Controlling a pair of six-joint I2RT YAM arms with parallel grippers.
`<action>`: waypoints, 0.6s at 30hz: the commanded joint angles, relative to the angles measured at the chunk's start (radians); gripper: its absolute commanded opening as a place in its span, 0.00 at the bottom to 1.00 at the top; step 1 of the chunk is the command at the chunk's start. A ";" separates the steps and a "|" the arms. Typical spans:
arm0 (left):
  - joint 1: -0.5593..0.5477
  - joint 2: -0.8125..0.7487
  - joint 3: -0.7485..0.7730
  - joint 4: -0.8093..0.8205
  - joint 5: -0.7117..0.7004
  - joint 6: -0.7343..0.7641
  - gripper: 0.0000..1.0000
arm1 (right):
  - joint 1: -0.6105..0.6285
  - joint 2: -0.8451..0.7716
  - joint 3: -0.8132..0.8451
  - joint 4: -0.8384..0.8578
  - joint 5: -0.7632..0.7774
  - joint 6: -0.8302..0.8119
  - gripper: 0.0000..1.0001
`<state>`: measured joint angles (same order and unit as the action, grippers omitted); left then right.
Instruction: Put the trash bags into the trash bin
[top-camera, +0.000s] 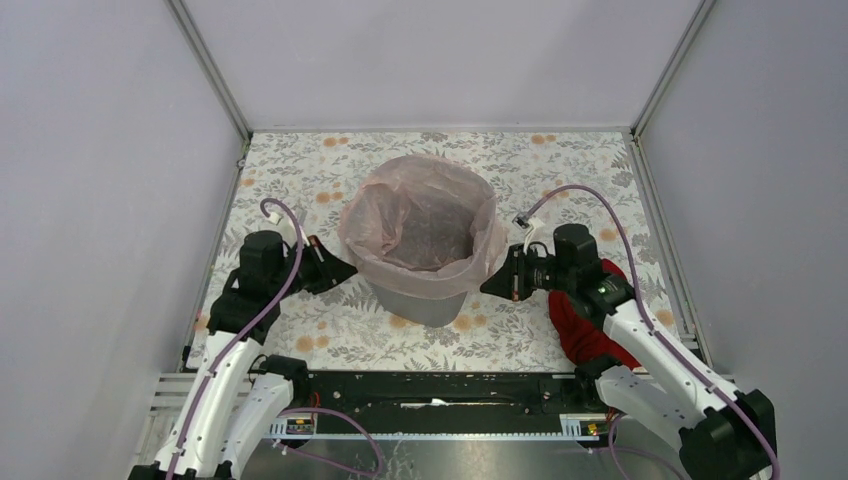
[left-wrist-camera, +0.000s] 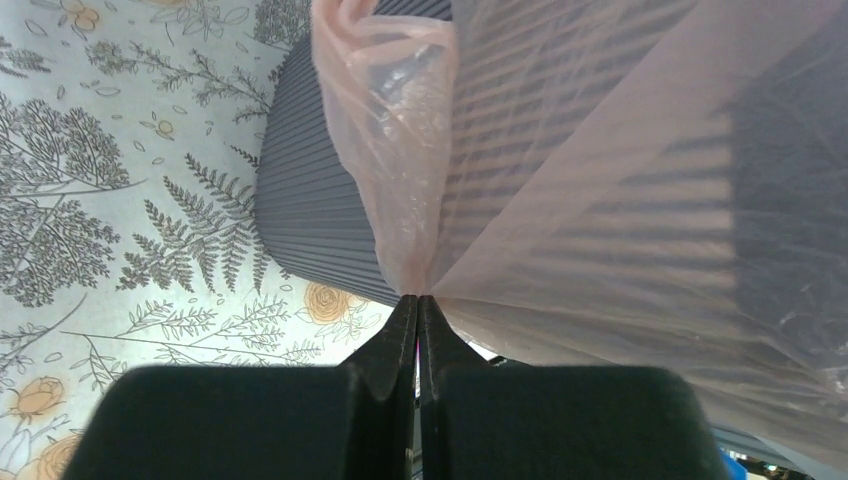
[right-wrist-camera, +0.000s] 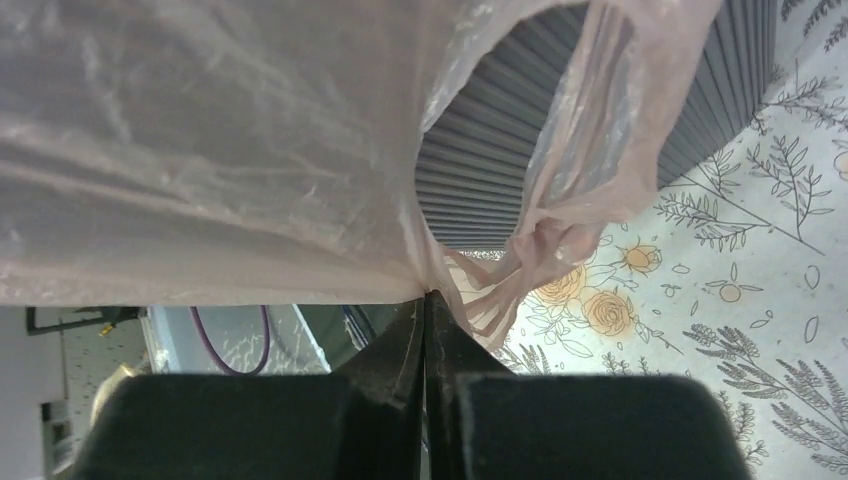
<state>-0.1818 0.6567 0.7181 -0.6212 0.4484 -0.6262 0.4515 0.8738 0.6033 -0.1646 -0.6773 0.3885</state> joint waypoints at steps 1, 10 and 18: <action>0.002 0.008 -0.046 0.100 0.008 -0.079 0.00 | 0.005 0.025 0.020 0.076 0.044 0.062 0.02; 0.003 0.022 -0.067 0.115 0.009 -0.112 0.00 | 0.006 -0.081 0.190 -0.286 0.378 -0.039 0.53; 0.002 -0.005 -0.030 0.051 -0.027 -0.128 0.17 | 0.004 -0.011 0.298 -0.285 0.601 -0.036 0.72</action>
<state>-0.1818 0.6769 0.6537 -0.5621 0.4450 -0.7372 0.4519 0.7708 0.8207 -0.4412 -0.2337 0.3695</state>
